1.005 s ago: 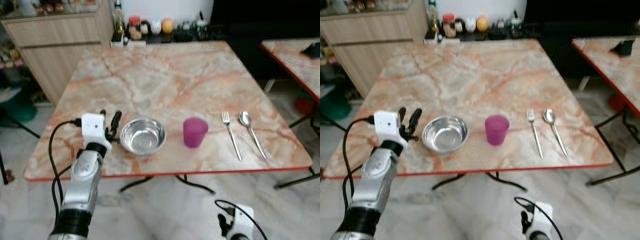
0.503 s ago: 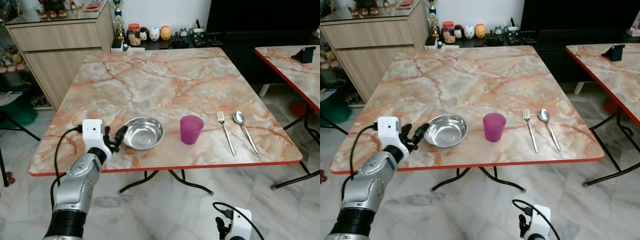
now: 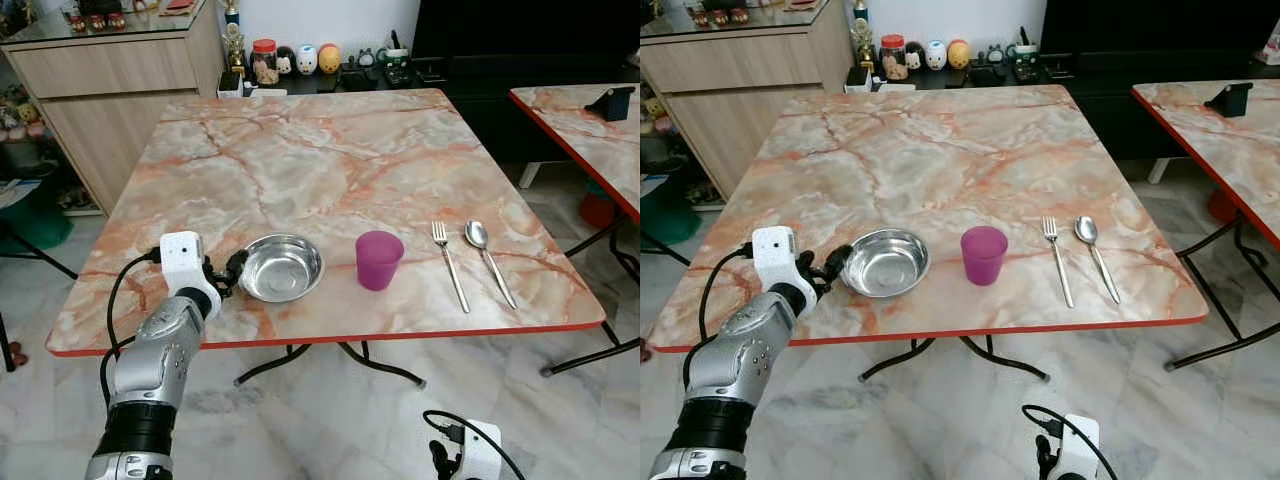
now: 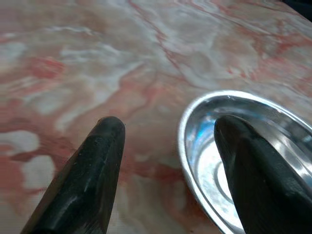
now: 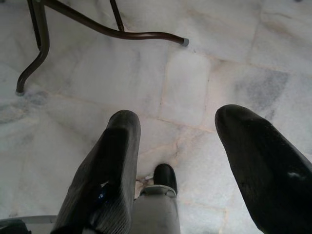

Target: Setting the table

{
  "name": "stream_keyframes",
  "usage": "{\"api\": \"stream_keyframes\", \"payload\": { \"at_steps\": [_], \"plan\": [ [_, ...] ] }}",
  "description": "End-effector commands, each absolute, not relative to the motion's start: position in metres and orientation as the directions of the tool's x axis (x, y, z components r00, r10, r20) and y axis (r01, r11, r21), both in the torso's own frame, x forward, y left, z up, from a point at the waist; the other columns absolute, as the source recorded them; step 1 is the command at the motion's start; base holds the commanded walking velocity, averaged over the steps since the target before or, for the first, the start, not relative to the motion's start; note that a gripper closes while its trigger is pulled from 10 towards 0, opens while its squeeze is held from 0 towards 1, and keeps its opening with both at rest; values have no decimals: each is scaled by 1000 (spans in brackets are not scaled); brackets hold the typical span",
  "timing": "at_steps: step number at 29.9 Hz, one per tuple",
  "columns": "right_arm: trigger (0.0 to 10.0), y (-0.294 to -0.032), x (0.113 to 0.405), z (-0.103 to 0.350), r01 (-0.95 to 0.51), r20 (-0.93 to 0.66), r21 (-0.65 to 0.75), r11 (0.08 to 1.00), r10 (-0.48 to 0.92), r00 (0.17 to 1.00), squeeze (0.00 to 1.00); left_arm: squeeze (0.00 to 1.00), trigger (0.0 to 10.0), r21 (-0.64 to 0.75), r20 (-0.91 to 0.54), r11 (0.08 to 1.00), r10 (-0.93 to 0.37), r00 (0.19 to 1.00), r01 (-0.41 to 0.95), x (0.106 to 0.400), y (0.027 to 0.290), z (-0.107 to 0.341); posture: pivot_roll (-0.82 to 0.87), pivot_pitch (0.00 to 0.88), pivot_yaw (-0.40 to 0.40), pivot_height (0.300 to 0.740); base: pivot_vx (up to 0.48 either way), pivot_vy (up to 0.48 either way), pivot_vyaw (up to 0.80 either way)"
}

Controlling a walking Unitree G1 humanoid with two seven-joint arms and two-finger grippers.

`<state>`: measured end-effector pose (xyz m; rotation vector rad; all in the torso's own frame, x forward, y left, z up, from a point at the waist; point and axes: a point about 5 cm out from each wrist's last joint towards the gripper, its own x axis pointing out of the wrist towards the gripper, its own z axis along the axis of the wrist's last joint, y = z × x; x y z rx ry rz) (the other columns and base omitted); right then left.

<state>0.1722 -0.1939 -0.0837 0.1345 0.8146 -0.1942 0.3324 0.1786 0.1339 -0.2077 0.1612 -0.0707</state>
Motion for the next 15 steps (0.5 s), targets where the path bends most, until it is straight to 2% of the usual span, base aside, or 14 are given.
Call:
{"api": "stream_keyframes", "payload": {
  "at_steps": [1, 4, 8, 15],
  "plan": [
    [10000, -191, 171, -85, 213, -743, 43, 976, -111, 660, 0, 0, 10000, -210, -163, 977, -83, 983, 47, 337, 177, 137, 66, 0, 18, 724, 0, 0, 0],
    [10000, -189, 178, -82, 199, -731, 49, 979, -101, 675, 0, 0, 10000, -199, -194, 978, -105, 975, 65, 342, 173, 134, 36, 0, 18, 724, 0, 0, 0],
    [10000, -190, 179, -82, 219, -730, 49, 975, -114, 674, 0, 0, 10000, -252, -226, 967, -77, 971, 18, 340, 172, 125, 44, 0, 16, 724, 0, 0, 0],
    [10000, -189, 175, -84, 219, -735, 50, 975, -112, 668, 0, 0, 10000, -243, -255, 968, -116, 960, 52, 342, 166, 123, 47, 0, 14, 724, 0, 0, 0]
  ]
}}
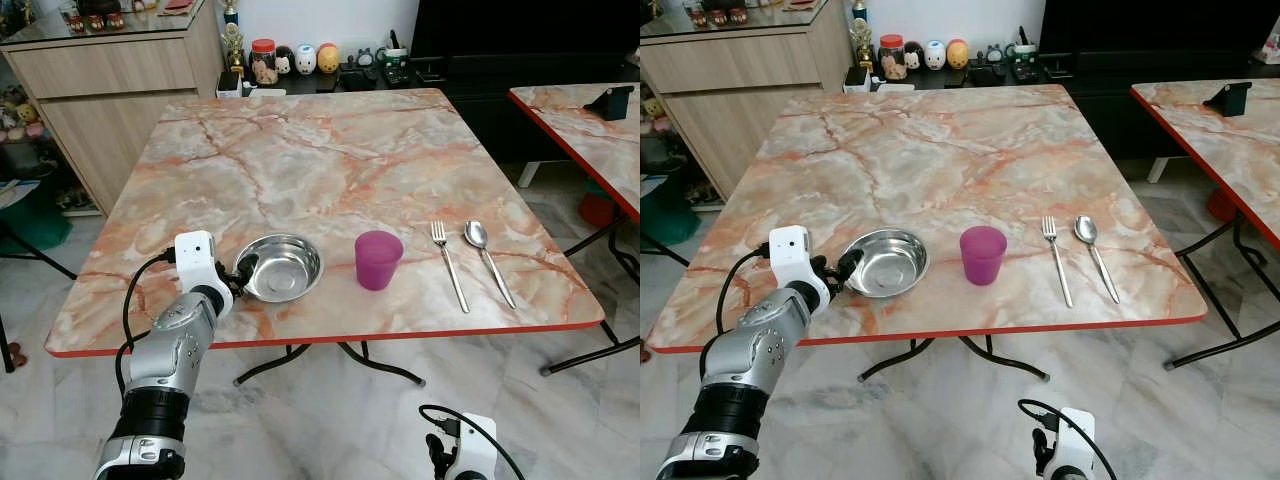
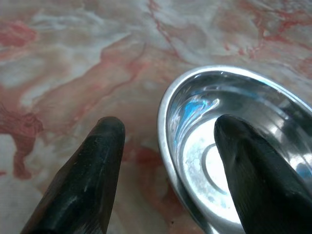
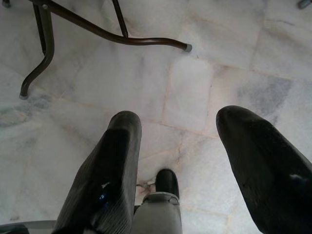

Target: Setting the table

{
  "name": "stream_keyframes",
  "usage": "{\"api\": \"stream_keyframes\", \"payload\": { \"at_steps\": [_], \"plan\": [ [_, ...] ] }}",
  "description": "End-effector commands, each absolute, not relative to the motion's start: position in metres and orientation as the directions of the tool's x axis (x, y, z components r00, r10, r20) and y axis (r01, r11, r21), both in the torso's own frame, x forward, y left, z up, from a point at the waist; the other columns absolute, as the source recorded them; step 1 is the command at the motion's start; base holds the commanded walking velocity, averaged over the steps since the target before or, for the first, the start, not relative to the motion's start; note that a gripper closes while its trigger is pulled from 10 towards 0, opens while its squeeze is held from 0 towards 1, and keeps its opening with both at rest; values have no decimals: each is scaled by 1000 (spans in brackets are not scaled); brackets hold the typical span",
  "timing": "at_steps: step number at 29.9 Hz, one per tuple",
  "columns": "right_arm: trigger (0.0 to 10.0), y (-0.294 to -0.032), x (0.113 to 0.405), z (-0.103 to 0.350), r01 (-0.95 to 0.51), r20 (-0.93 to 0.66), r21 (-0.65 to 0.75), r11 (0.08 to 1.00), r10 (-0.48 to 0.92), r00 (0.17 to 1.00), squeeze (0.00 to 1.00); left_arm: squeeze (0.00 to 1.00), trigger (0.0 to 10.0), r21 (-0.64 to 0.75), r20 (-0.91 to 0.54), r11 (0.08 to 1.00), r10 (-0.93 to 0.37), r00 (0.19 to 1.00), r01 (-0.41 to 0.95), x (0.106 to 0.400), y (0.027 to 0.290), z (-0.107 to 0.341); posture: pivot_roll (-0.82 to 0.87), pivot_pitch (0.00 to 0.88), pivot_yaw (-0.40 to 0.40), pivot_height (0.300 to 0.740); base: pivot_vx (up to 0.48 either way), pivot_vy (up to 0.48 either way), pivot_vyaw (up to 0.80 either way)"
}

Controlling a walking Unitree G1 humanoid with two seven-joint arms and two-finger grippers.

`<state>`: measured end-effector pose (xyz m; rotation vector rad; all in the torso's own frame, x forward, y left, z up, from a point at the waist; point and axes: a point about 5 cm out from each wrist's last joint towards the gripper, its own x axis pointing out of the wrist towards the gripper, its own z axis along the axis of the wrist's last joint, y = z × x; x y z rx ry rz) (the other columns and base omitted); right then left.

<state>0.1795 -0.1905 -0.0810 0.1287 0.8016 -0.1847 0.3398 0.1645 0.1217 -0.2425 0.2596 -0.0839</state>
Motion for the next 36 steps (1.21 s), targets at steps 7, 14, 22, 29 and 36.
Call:
{"api": "stream_keyframes", "payload": {
  "at_steps": [7, 14, 22, 29, 36],
  "plan": [
    [10000, -189, 173, -84, 219, -737, 49, 974, -113, 666, 0, 0, 10000, -227, -249, 973, -109, 962, 51, 344, 167, 126, 49, 0, 17, 724, 0, 0, 0],
    [10000, -187, 173, -85, 218, -741, 51, 975, -109, 663, 0, 0, 10000, -203, -267, 977, -121, 956, 67, 344, 165, 125, 53, 0, 17, 724, 0, 0, 0],
    [10000, -188, 171, -86, 220, -748, 52, 974, -108, 655, 0, 0, 10000, -153, -260, 985, -112, 959, 73, 345, 165, 129, 58, 0, 17, 724, 0, 0, 0],
    [10000, -191, 171, -86, 220, -753, 49, 974, -108, 649, 0, 0, 10000, -152, -270, 986, -110, 957, 70, 345, 161, 127, 56, 0, 16, 724, 0, 0, 0],
    [10000, -190, 170, -86, 216, -758, 50, 975, -104, 644, 0, 0, 0, -150, -288, 986, -116, 951, 75, 344, 159, 124, 57, 0, 15, 724, 0, 0, 0]
  ]
}}
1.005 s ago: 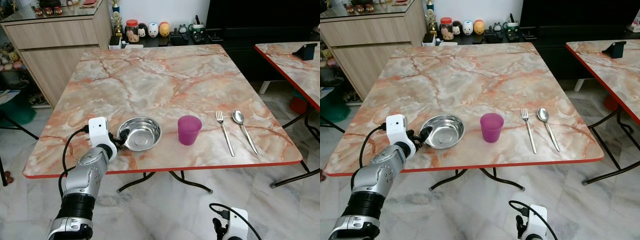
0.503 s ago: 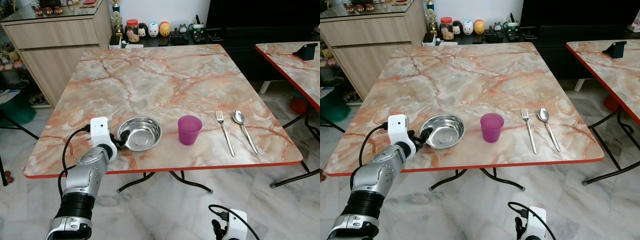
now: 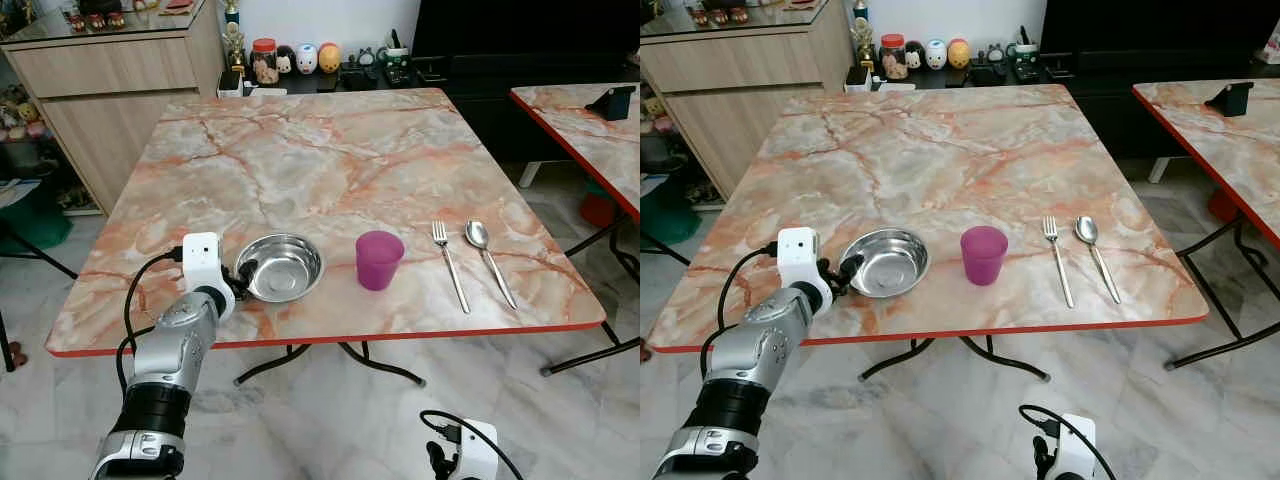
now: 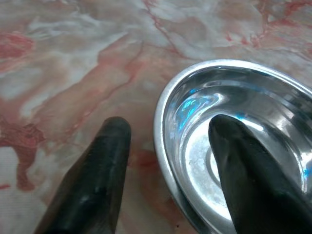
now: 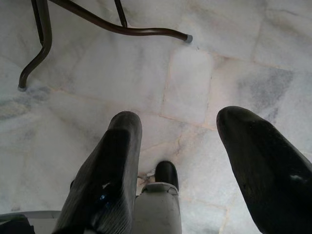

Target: Setting the table

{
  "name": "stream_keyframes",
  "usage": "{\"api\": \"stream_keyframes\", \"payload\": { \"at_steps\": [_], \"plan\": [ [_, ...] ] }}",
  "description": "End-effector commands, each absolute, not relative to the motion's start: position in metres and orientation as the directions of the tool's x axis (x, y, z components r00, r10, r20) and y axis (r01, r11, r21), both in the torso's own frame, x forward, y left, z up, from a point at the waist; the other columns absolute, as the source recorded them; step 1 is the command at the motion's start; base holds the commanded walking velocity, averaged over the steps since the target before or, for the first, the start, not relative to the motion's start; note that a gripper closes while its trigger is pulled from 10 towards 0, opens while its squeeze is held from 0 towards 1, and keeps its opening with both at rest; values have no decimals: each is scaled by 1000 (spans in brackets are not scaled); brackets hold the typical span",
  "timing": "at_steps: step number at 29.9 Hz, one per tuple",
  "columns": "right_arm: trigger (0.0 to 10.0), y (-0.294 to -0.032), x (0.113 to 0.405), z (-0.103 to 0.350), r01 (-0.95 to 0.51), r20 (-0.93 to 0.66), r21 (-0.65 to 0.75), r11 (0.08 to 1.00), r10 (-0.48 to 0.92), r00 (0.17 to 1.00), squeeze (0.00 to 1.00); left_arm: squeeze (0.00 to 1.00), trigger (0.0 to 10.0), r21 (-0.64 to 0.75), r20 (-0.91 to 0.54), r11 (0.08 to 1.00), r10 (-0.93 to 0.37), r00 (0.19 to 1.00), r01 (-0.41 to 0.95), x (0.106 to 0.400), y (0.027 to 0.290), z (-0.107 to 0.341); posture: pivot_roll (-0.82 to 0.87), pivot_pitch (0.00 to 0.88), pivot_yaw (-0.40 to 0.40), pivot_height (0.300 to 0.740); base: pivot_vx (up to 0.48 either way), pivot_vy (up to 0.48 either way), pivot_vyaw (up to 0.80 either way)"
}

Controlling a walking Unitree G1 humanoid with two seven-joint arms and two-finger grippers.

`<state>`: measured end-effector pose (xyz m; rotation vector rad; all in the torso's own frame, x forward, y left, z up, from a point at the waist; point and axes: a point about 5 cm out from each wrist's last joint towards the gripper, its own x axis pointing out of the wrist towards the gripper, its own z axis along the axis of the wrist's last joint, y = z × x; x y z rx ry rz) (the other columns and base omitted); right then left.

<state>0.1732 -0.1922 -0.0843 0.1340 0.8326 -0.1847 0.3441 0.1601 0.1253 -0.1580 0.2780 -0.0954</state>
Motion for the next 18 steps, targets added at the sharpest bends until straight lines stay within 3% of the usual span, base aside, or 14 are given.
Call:
{"api": "stream_keyframes", "payload": {
  "at_steps": [1, 14, 15, 16, 17, 18],
  "plan": [
    [10000, -190, 170, -86, 216, -758, 50, 975, -103, 644, 0, 0, 0, -150, -289, 986, -117, 950, 75, 344, 159, 124, 57, 0, 15, 724, 0, 0, 0],
    [10000, -189, 168, -88, 213, -765, 54, 976, -97, 637, 0, 0, 39, -132, -331, 987, -130, 935, 90, 343, 158, 119, 56, 0, 18, 724, 0, 0, 0],
    [10000, -189, 168, -88, 213, -766, 54, 976, -96, 636, 0, 0, 2667, -129, -336, 987, -136, 932, 98, 342, 157, 118, 56, 0, 18, 724, 0, 0, 0],
    [10000, -189, 168, -88, 212, -766, 54, 976, -96, 635, 0, 0, 7373, -128, -338, 986, -142, 930, 104, 342, 156, 117, 56, 0, 18, 724, 0, 0, 0],
    [10000, -189, 168, -88, 212, -766, 54, 976, -96, 635, 0, 0, 7373, -128, -338, 986, -142, 930, 104, 342, 156, 117, 56, 0, 18, 724, 0, 0, 0],
    [10000, -189, 167, -88, 211, -767, 54, 976, -94, 634, 0, 0, 10000, -128, -338, 986, -141, 930, 103, 341, 155, 117, 57, 0, 20, 724, 0, 0, 0]
  ]
}}
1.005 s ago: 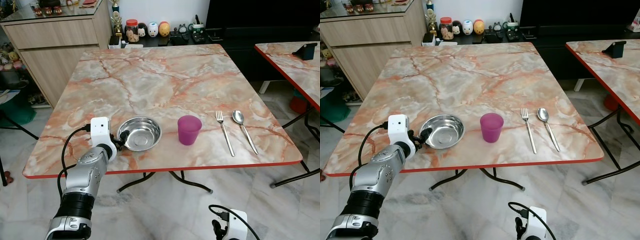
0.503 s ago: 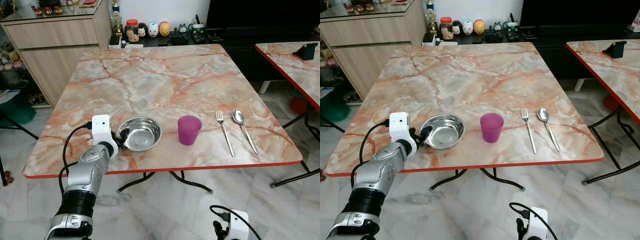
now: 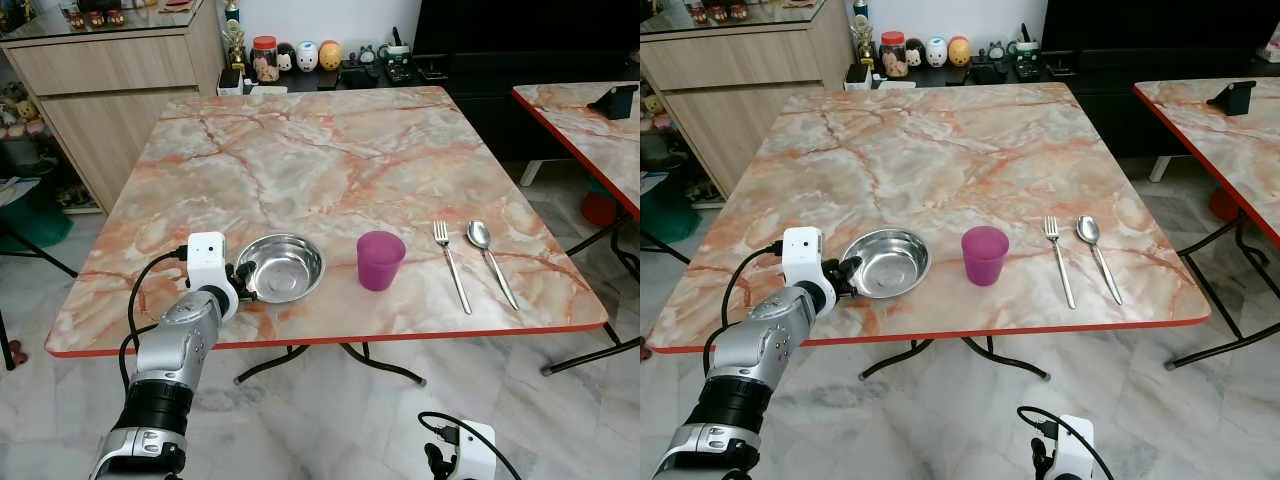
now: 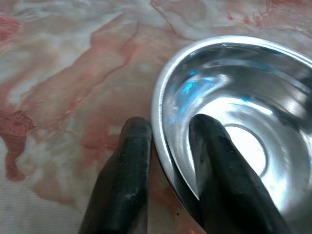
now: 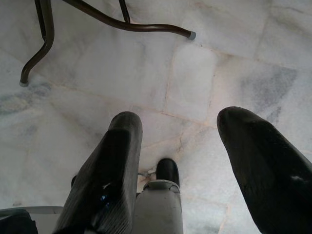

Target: Setting the table

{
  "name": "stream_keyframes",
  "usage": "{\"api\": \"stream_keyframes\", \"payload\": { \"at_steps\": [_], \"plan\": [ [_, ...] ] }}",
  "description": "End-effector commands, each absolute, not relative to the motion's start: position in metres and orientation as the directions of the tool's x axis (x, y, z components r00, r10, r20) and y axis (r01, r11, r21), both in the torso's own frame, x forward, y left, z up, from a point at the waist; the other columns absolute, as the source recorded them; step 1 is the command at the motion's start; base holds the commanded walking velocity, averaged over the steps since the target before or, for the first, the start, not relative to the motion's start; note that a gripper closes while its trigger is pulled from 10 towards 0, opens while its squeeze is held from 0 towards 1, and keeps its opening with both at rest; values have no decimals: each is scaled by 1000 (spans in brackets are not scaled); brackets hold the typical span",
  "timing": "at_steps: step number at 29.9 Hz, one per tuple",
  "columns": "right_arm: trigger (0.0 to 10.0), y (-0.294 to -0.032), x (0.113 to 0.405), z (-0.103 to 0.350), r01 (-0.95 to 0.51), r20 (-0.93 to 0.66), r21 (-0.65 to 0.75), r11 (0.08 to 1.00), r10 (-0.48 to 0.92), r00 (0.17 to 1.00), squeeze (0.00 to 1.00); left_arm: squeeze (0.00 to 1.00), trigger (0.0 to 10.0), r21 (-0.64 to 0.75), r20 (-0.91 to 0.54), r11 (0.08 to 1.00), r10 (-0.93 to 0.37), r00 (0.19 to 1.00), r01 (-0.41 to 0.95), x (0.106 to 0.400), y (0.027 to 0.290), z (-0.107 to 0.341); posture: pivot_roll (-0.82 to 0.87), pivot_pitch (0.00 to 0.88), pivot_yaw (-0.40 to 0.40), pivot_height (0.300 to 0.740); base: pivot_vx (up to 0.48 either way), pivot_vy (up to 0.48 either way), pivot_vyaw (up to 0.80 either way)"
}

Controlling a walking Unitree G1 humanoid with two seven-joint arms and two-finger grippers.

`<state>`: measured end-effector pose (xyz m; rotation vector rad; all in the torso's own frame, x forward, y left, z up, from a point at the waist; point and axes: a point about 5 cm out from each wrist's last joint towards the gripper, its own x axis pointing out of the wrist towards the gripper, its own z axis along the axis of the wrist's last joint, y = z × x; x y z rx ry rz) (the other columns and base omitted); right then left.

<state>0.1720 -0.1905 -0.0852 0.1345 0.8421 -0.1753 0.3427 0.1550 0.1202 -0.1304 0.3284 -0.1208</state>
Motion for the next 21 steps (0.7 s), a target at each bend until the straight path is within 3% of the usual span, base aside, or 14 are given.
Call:
{"api": "stream_keyframes", "payload": {
  "at_steps": [1, 6, 7, 21],
  "plan": [
    [10000, -189, 167, -88, 210, -768, 54, 976, -94, 634, 0, 0, 10000, -129, -338, 986, -142, 930, 103, 341, 155, 118, 57, 0, 20, 724, 0, 0, 0],
    [10000, -189, 166, -89, 208, -770, 53, 977, -93, 631, 0, 0, 10000, -134, -334, 986, -142, 932, 102, 342, 154, 119, 59, 0, 19, 724, 0, 0, 0],
    [10000, -189, 166, -89, 208, -771, 52, 977, -93, 630, 0, 0, 0, -137, -329, 986, -137, 934, 97, 342, 155, 120, 59, 0, 19, 724, 0, 0, 0],
    [10000, -188, 166, -89, 203, -783, 47, 978, -90, 615, 0, 0, 0, -139, -314, 985, -139, 939, 99, 342, 156, 122, 62, 0, 15, 724, 0, 0, 0]
  ]
}}
